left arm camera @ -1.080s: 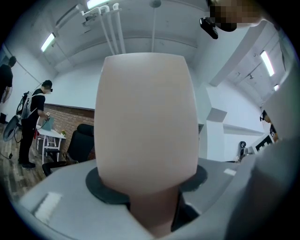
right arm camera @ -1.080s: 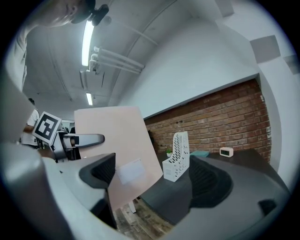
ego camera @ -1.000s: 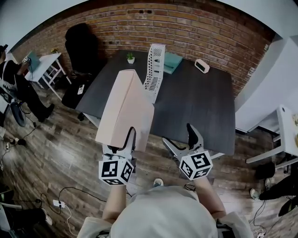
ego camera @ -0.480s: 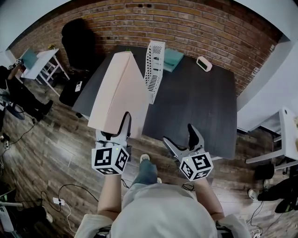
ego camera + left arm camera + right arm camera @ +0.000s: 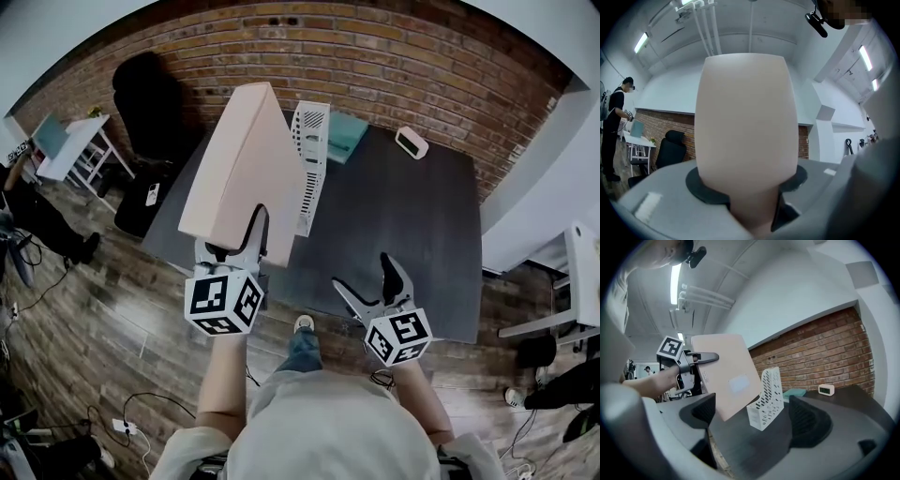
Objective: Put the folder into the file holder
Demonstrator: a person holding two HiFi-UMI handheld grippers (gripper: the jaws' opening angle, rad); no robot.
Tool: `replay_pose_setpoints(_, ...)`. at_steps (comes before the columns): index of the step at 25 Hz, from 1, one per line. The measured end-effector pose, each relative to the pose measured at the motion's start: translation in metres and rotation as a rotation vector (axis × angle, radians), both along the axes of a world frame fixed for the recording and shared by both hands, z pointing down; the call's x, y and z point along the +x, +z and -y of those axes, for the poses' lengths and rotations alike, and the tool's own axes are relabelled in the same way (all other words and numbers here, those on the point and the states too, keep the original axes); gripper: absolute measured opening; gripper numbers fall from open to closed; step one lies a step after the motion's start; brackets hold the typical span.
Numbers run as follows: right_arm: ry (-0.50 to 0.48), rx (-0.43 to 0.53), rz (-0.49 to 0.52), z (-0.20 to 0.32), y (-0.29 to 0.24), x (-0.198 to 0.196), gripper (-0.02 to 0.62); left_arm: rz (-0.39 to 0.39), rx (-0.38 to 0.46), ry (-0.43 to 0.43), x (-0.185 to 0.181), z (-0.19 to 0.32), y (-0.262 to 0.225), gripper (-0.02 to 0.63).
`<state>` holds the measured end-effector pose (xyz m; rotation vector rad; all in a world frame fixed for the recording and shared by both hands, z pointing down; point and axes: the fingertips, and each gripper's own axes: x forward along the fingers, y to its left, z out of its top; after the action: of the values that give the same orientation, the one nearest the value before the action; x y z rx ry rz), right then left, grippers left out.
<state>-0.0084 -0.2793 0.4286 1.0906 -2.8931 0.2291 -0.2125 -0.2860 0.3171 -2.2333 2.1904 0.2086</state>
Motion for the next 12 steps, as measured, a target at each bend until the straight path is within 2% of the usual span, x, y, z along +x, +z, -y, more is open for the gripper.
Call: replay_pose_setpoints(12,0.062,-0.006,-0.004,0.064,-0.01,-0.017,0.462,-0.014,-0.055,0.07,-0.011,0.092,0.004,0.27)
